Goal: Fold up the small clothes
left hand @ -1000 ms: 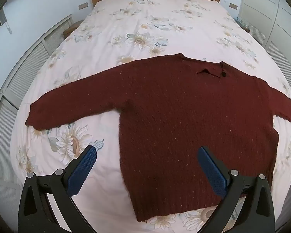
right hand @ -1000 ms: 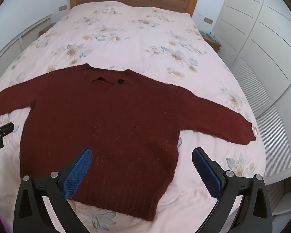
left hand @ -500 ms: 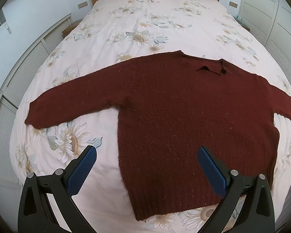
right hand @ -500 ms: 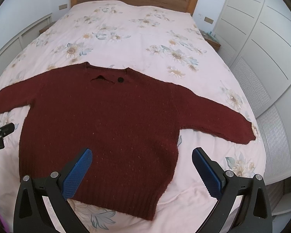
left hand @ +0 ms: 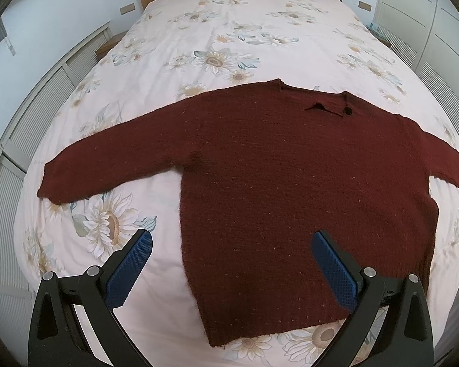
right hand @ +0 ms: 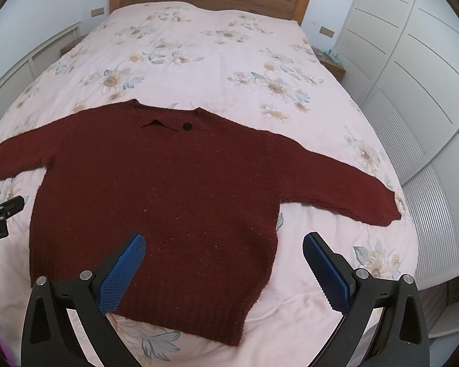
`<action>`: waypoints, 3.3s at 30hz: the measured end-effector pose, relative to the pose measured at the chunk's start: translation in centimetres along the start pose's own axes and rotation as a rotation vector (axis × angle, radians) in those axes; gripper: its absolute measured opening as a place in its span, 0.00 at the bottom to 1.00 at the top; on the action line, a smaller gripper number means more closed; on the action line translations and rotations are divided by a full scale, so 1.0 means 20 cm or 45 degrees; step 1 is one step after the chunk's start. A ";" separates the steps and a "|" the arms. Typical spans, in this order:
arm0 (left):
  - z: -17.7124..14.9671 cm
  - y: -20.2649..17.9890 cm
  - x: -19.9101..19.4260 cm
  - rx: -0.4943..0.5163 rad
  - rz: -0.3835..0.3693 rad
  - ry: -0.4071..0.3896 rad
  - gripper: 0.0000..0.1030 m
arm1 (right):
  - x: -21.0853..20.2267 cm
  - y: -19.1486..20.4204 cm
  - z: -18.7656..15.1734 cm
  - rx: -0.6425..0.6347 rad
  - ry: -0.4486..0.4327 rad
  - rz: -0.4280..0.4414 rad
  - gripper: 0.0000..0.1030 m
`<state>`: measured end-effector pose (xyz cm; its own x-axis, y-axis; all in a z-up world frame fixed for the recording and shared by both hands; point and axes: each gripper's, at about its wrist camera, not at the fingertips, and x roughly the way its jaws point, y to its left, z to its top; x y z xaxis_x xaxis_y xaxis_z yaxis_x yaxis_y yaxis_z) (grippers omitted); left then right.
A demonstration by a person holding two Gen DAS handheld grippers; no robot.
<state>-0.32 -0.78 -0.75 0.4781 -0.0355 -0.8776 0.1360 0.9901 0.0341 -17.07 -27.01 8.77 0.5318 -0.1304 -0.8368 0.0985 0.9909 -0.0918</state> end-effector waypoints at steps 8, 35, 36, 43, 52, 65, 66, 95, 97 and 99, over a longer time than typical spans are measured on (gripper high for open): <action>0.01 0.00 -0.01 -0.029 -0.059 0.019 0.99 | 0.00 -0.01 0.00 0.001 0.004 0.000 0.99; 0.17 -0.02 0.14 0.106 0.082 -0.079 0.99 | 0.36 -0.81 0.10 0.327 0.001 -0.099 0.99; 0.19 -0.02 0.15 0.105 0.082 -0.087 0.99 | 0.40 -0.89 0.10 0.361 0.011 -0.112 0.99; 0.29 -0.04 0.25 0.096 0.053 -0.073 0.99 | 0.79 -1.49 0.06 0.626 0.138 -0.210 0.99; 0.36 -0.06 0.35 0.067 0.029 -0.059 0.99 | 1.20 -1.93 -0.16 1.020 0.281 -0.170 0.99; 0.33 -0.01 0.51 0.053 0.029 0.026 0.99 | 1.38 -2.04 -0.20 1.117 0.348 -0.178 0.68; 0.32 0.00 0.52 0.049 0.029 0.032 0.99 | 1.37 -2.04 -0.18 1.105 0.344 -0.178 0.52; 0.38 0.22 0.59 -0.032 -0.080 -0.037 0.99 | 0.45 -0.54 0.98 0.289 -0.202 0.273 0.13; 0.37 0.24 0.57 -0.038 -0.085 -0.044 0.99 | 0.47 -0.40 1.01 0.247 -0.186 0.308 0.13; 0.37 0.26 0.56 -0.039 -0.084 -0.052 0.99 | 0.53 -0.26 1.00 0.202 -0.144 0.328 0.13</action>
<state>12.27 2.91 -6.91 0.5042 -0.1058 -0.8571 0.1424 0.9891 -0.0383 4.86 -34.30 11.17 0.6454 0.1127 -0.7555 0.0734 0.9753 0.2083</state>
